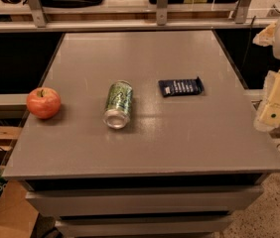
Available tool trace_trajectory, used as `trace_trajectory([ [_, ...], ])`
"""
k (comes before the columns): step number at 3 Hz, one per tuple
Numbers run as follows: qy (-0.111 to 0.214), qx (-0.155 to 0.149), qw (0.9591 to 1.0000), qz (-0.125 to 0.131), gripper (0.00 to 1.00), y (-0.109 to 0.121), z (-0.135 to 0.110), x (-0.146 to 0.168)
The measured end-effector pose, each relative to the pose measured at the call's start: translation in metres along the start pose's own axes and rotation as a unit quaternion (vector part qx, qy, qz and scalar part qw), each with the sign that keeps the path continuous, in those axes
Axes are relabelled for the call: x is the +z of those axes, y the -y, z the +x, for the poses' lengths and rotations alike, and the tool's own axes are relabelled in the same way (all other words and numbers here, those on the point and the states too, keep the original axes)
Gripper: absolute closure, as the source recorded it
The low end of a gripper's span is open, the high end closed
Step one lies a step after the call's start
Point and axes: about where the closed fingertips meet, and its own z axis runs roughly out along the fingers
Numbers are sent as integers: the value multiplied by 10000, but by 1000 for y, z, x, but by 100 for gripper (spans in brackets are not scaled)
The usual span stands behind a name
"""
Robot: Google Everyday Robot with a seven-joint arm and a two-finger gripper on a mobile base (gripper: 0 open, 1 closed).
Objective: Place green can upright
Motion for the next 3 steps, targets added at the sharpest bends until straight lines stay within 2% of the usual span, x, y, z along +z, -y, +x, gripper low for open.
trace_trajectory([
  [1, 0, 0, 10000, 1, 0, 0, 0, 0],
  [2, -101, 161, 9998, -79, 0, 11, -12, 2],
  [3, -215, 567, 9979, -224, 0, 37, -42, 9],
])
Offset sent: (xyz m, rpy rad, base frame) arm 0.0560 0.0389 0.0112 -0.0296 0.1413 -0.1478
